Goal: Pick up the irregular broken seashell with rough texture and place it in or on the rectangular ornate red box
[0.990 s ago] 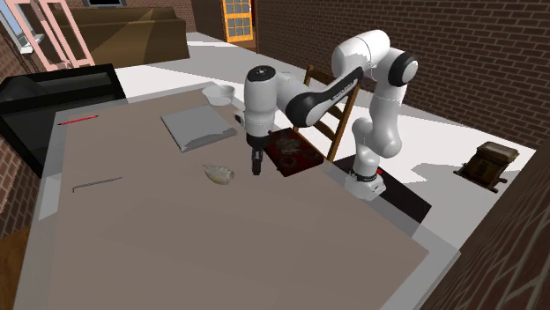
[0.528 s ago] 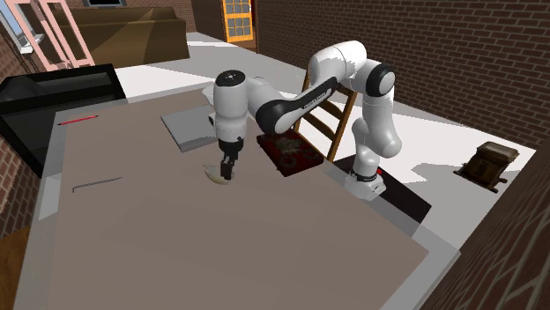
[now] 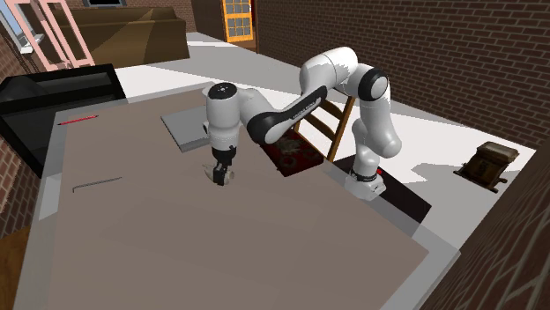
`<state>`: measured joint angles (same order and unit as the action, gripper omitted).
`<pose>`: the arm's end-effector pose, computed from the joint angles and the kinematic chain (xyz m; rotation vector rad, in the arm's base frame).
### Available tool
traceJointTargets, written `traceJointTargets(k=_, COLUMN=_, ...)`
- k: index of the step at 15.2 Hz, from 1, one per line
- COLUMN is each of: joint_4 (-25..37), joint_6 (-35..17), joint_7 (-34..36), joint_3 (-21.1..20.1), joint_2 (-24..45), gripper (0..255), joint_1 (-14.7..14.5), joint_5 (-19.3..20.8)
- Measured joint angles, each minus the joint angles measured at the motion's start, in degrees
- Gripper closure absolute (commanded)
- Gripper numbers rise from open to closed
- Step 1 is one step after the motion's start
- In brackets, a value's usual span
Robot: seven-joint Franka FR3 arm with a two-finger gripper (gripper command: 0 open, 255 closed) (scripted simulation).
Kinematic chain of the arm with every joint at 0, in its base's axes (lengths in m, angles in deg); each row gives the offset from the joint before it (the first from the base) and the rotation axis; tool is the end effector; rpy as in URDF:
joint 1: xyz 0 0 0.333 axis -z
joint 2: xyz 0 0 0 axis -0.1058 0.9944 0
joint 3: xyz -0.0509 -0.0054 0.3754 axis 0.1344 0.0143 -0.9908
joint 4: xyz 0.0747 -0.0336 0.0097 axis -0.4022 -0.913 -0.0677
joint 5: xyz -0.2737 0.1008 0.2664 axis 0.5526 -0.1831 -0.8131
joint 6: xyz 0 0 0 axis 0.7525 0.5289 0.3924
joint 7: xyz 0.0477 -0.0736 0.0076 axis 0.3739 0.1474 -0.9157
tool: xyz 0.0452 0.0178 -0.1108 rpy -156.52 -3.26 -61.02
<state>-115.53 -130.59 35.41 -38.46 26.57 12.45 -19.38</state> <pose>0.6886 -0.0151 0.5276 2.8168 -0.8483 0.1841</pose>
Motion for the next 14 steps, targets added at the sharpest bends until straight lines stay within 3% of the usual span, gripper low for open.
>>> traceJointTargets(k=7, joint_4=-0.90, joint_6=-1.05, joint_7=0.12, joint_3=0.07, joint_2=0.12, gripper=0, joint_1=0.12, joint_5=0.08)
traceJointTargets(k=8, joint_4=-0.90, joint_6=-1.05, joint_7=0.12, joint_3=0.07, joint_2=0.12, gripper=255, joint_1=0.12, joint_5=0.08)
traceJointTargets(k=14, joint_4=-0.90, joint_6=-1.05, joint_7=0.12, joint_3=0.07, joint_2=0.10, gripper=255, joint_1=0.12, joint_5=0.08)
